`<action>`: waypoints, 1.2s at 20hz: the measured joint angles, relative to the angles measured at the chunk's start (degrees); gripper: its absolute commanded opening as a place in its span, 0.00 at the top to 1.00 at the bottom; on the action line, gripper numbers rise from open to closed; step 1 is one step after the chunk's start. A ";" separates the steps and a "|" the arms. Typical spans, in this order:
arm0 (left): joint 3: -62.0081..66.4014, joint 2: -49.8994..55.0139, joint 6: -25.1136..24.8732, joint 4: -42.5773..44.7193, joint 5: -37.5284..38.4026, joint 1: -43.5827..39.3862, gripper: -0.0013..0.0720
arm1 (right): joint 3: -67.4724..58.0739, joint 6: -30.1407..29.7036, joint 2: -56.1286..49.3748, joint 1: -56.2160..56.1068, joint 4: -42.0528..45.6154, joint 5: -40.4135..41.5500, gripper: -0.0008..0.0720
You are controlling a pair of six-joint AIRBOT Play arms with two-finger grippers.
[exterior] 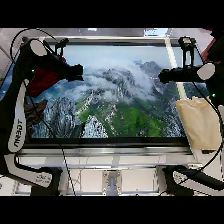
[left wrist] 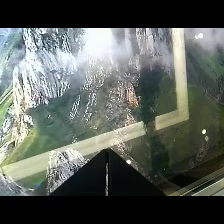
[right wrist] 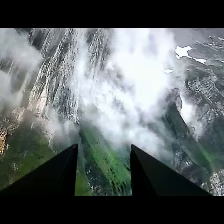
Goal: Fold the shirts.
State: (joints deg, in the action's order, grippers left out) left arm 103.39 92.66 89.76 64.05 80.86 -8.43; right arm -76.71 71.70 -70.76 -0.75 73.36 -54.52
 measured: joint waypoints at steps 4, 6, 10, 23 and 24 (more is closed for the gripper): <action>0.00 0.00 0.00 0.00 0.02 0.00 0.96 | 0.00 0.00 0.00 0.00 0.02 0.00 0.48; 0.00 0.00 0.00 0.00 0.00 0.00 0.96 | 0.00 0.00 0.00 0.00 0.02 0.00 0.48; 0.00 0.00 0.00 0.00 -0.61 0.00 0.95 | 0.00 0.00 0.00 0.00 0.02 0.00 0.48; 0.07 1.11 10.36 43.98 -19.96 8.94 0.29 | 0.00 0.00 0.00 -0.04 -2.32 1.73 0.48; 0.07 1.79 10.73 45.05 -18.29 11.10 0.29 | 0.00 0.00 0.00 -0.04 -2.45 1.88 0.48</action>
State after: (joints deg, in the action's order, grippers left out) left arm 103.46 94.45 100.49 109.10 62.57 2.68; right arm -76.71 71.70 -70.76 -0.80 70.91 -52.64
